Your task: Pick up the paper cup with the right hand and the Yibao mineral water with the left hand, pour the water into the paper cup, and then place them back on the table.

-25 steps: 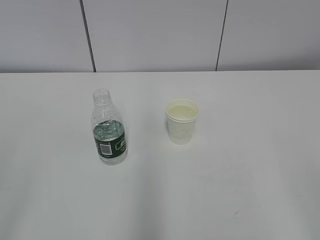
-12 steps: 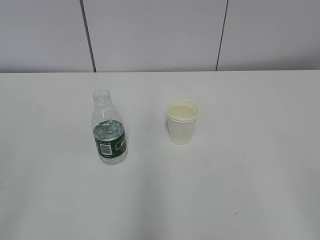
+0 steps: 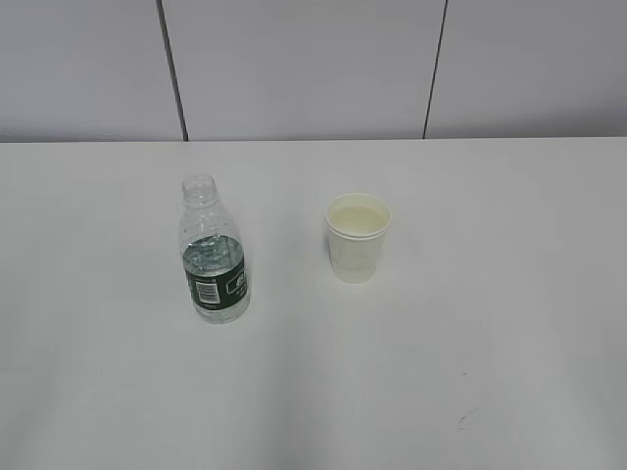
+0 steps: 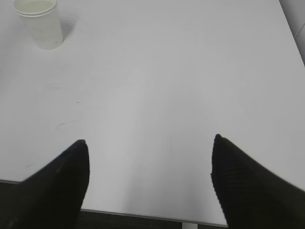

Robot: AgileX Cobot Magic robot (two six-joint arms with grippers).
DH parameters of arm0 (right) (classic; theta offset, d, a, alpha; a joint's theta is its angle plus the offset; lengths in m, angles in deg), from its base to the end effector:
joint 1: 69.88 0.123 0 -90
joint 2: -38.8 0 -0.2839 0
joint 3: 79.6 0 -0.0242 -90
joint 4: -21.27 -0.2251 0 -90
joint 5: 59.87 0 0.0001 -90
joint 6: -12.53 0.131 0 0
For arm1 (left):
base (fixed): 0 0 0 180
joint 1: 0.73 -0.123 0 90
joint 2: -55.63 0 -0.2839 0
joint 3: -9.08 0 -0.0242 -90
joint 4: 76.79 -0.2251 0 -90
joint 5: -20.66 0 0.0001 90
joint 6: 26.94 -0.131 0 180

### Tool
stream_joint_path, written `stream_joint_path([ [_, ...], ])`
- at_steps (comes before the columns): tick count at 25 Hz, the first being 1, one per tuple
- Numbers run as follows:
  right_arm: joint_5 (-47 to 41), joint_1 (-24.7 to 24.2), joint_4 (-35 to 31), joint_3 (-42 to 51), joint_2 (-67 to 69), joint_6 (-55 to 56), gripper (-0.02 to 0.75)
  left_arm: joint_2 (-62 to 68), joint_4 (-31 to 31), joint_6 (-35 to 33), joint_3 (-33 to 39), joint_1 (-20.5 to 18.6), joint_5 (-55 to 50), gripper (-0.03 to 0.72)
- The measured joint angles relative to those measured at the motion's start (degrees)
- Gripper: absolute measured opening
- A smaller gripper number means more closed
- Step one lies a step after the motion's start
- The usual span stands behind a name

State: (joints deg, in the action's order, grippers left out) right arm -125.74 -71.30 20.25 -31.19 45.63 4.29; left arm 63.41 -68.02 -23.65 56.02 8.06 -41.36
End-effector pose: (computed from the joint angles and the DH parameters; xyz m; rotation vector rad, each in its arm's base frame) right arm 0.0014 0.0021 0.2372 -0.1278 2.1108 -0.0791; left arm 0.0019 -0.0182 0.2533 0.1097 2.0396 -0.3149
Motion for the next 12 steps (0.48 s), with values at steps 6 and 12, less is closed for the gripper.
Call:
stream_joint_path([
  [6, 0.0, 0.0, 0.0, 0.0, 0.0, 0.2, 0.591, 0.0, 0.0, 0.0, 0.0, 0.0, 0.0, 0.396],
  [12, 0.0, 0.0, 0.0, 0.0, 0.0, 0.2, 0.591, 0.0, 0.0, 0.0, 0.0, 0.0, 0.0, 0.39],
])
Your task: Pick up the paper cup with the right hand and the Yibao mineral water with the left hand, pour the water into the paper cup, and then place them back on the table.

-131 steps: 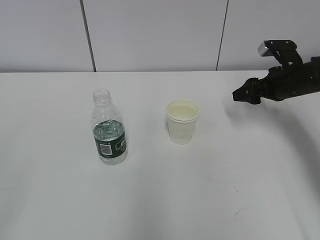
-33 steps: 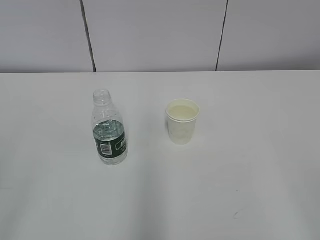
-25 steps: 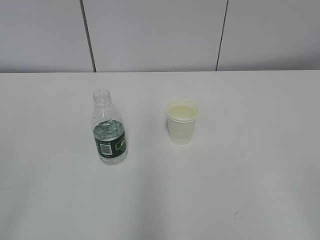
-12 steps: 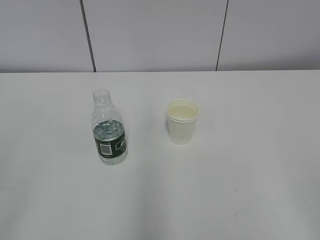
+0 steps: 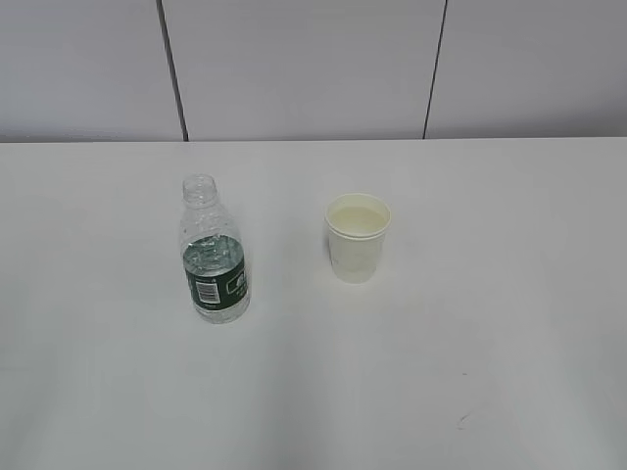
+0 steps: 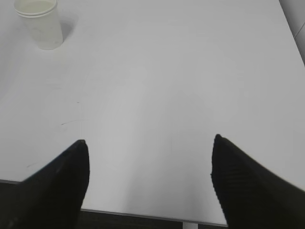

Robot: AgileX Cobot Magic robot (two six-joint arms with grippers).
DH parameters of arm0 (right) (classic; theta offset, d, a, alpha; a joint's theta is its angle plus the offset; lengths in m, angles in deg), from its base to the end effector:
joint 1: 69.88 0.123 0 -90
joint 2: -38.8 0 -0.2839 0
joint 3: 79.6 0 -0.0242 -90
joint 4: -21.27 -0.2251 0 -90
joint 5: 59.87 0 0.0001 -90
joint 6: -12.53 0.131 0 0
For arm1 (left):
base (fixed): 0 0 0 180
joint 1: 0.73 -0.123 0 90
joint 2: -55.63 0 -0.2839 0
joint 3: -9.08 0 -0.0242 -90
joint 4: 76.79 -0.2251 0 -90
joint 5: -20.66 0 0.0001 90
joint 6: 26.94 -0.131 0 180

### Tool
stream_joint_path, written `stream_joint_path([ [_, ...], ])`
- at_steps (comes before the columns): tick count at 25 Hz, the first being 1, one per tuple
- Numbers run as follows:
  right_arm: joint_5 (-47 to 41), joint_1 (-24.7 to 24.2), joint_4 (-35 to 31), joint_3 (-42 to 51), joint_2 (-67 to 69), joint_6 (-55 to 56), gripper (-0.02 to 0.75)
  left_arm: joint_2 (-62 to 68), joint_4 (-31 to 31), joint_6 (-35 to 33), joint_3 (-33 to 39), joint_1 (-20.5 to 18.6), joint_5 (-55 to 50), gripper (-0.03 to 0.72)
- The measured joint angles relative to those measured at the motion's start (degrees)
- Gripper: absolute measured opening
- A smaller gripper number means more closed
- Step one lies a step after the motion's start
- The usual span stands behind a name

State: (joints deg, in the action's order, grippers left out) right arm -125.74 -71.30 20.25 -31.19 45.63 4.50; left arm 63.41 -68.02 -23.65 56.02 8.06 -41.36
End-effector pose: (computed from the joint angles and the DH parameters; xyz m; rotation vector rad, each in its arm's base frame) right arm 0.0014 0.0021 0.2372 -0.1239 2.1109 -0.0769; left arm 0.0019 -0.0182 0.2533 0.1097 2.0396 -0.3149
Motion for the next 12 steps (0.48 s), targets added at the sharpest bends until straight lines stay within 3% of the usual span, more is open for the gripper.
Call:
stream_joint_path([
  [7, 0.0, 0.0, 0.5, 0.0, 0.0, 0.0, 0.592, 0.0, 0.0, 0.0, 0.0, -0.1, 0.0, 0.363],
  [12, 0.0, 0.0, 0.5, 0.0, 0.0, 0.0, 0.591, 0.0, 0.0, 0.0, 0.0, -3.4, 0.0, 0.361],
])
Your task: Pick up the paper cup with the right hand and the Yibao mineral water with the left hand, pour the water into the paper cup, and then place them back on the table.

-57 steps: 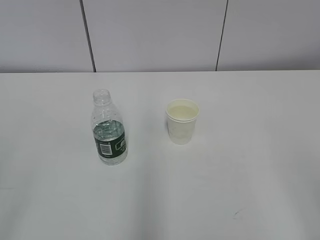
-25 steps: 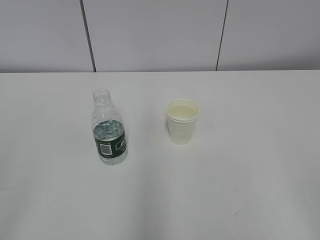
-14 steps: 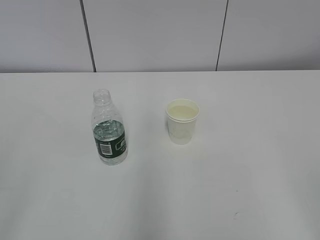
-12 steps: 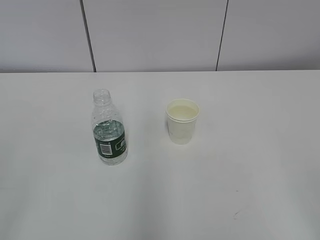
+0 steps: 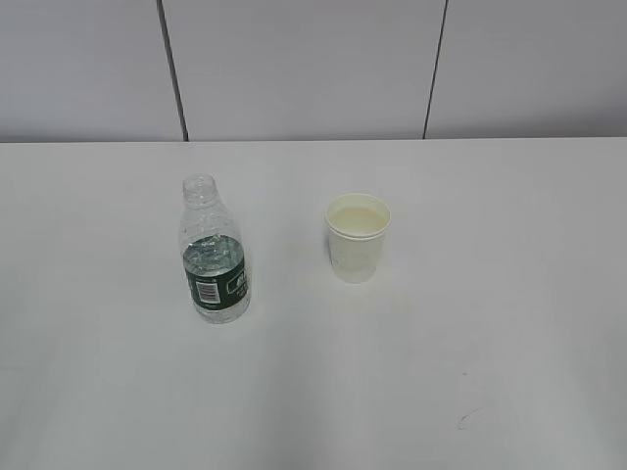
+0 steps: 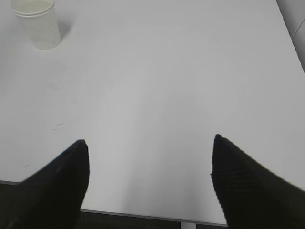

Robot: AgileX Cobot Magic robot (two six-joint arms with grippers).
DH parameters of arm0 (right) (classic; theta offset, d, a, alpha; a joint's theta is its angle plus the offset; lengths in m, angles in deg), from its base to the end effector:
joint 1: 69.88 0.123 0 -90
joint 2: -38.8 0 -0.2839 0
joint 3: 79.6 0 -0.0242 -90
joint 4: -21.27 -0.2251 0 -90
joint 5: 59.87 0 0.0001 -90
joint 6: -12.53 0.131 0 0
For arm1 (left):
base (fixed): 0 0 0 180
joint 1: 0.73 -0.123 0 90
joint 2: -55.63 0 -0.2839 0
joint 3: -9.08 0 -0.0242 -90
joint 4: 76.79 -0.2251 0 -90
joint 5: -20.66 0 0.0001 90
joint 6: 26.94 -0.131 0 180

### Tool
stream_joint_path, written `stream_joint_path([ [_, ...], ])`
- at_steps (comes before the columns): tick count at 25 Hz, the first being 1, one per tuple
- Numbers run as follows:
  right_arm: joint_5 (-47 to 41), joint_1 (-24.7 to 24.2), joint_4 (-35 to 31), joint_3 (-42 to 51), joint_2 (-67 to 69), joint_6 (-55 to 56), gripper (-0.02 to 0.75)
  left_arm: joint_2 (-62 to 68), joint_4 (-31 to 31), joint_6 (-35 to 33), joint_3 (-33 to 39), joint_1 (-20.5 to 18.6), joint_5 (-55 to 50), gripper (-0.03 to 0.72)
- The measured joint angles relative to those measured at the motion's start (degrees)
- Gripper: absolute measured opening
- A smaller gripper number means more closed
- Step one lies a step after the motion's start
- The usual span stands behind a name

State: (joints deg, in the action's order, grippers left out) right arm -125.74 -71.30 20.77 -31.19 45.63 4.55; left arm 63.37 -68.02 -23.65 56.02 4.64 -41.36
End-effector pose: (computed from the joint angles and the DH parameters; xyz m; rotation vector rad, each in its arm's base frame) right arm 0.0014 0.0010 0.2372 -0.1220 2.1114 -0.0873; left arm 0.0029 -0.0180 0.2533 0.0488 2.0380 -0.2776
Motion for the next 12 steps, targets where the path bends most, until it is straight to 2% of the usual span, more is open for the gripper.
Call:
stream_joint_path([
  [3, 0.0, 0.0, 0.0, 0.0, 0.0, 0.1, 0.591, 0.0, 0.0, 0.0, 0.0, -1.3, 0.0, 0.361],
  [12, 0.0, 0.0, 0.0, 0.0, 0.0, 0.1, 0.592, 0.0, 0.0, 0.0, 0.0, -1.4, 0.0, 0.354],
])
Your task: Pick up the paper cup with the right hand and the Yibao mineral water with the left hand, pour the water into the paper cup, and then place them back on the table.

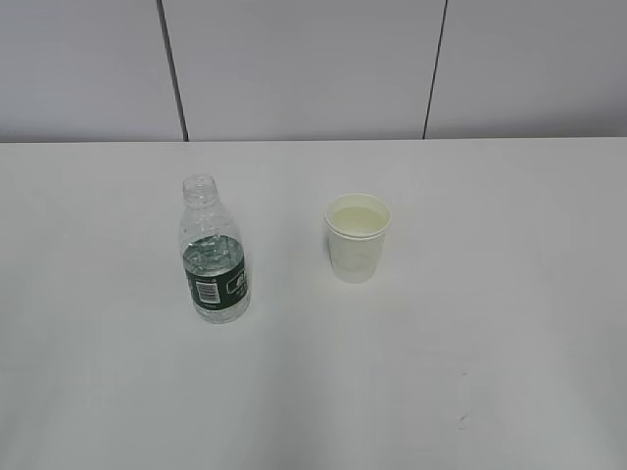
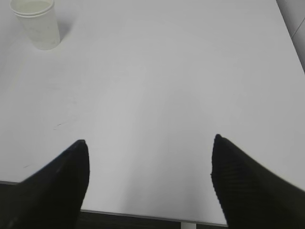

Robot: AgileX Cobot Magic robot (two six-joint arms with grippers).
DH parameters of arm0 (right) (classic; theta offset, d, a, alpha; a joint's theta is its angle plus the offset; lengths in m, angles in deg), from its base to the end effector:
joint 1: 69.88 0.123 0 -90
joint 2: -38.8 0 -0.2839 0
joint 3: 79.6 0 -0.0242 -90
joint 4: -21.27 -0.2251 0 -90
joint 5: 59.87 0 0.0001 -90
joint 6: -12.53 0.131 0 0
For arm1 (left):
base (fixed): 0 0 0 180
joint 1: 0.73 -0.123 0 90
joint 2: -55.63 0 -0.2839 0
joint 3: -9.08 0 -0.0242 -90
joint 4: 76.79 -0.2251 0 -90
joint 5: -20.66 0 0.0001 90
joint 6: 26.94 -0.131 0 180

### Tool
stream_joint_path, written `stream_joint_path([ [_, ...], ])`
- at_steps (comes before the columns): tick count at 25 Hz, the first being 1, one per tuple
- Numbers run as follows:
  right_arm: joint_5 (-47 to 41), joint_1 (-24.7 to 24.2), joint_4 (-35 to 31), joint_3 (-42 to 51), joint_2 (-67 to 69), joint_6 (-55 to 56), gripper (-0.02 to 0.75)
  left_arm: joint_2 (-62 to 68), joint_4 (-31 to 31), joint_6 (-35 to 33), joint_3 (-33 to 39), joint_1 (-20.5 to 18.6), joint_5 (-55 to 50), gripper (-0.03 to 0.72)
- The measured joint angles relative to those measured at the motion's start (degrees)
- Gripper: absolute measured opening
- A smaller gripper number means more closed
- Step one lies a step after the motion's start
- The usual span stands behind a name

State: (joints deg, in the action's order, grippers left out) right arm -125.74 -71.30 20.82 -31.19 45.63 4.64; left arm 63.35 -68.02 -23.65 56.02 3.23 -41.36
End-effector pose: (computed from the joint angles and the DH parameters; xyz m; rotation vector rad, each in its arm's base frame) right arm 0.0014 0.0009 0.2372 -0.1202 2.1115 -0.0874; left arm 0.0033 -0.0179 0.2533 0.0237 2.0369 -0.2622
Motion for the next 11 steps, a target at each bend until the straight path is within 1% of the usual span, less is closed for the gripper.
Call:
stream_joint_path([
  [5, 0.1, 0.0, 0.0, 0.0, 0.0, 0.0, 0.592, 0.0, 0.0, 0.0, 0.0, 0.0, 0.0, 0.327],
  [11, 0.1, 0.0, 0.0, 0.0, 0.0, 0.0, 0.591, 0.0, 0.0, 0.0, 0.0, 0.0, 0.0, 0.321],
])
